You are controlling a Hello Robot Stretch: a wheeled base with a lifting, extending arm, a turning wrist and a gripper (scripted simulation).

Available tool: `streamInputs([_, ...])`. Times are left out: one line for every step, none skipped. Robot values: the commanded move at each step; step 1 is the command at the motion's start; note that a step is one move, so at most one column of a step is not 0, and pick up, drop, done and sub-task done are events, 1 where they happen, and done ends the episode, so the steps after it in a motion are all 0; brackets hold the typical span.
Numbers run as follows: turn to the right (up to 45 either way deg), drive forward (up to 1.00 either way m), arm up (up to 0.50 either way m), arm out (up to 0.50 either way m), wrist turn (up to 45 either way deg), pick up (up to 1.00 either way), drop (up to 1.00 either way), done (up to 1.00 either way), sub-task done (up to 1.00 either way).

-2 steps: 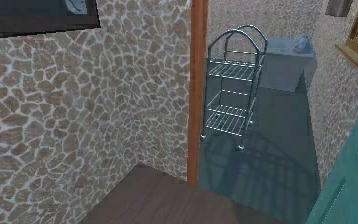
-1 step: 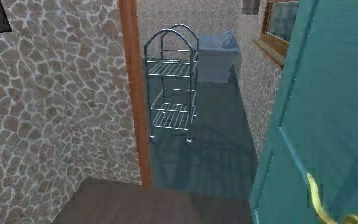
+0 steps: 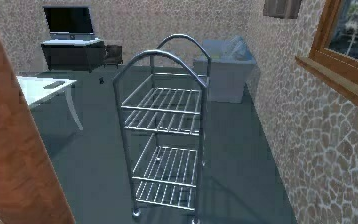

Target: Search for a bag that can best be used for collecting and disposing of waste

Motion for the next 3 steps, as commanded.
streamInputs([6.0,0.0,0.0,0.0,0.0,0.0,0.0,0.0,0.0])
streamInputs([0.0,0.4,0.0,0.0,0.0,0.0,0.0,0.0,0.0])
streamInputs([6.0,0.0,0.0,0.0,0.0,0.0,0.0,0.0,0.0])
